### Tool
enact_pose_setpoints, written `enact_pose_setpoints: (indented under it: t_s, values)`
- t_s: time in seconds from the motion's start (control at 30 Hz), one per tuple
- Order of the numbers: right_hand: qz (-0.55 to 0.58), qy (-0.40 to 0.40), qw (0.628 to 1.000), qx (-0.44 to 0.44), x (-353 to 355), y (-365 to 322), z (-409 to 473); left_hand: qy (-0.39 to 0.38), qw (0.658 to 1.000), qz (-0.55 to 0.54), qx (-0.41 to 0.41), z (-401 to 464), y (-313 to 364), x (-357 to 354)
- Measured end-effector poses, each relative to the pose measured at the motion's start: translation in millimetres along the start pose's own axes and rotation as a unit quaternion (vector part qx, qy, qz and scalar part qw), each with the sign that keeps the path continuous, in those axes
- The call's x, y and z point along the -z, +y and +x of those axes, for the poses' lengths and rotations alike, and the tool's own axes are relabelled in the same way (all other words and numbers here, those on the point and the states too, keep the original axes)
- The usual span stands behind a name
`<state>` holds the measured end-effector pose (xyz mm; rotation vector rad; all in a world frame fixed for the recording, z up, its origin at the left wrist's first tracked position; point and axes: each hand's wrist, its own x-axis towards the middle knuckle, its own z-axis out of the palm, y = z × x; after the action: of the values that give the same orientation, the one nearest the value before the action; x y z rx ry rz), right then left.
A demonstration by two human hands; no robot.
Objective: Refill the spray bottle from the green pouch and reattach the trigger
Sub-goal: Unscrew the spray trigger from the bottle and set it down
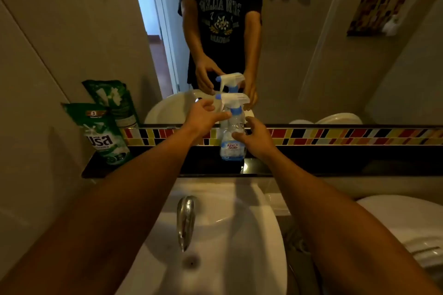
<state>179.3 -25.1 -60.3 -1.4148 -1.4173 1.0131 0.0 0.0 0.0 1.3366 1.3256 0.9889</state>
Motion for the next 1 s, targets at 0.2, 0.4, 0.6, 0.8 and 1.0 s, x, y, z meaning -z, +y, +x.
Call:
enact_pose_setpoints:
  t_s: [0.2,0.4,0.6,0.8,1.0]
  values:
    - [0.015,-0.031,0.999,-0.012,-3,9,26,-0.009,0.995,-0.095,-0.008,27,-7,-20]
    - [0.047,-0.049,0.998,0.016,-3,14,36,-0.008,0.987,-0.158,0.004,35,-12,-29]
    - [0.059,-0.068,0.996,0.022,1,14,33,0.01,0.988,-0.155,-0.009,28,1,-26]
    - [0.035,-0.057,0.998,0.019,5,4,24,0.015,0.986,-0.161,-0.035,17,26,-9]
    - [-0.001,-0.04,0.999,0.031,9,-11,12,0.043,0.98,-0.184,-0.058,6,54,12]
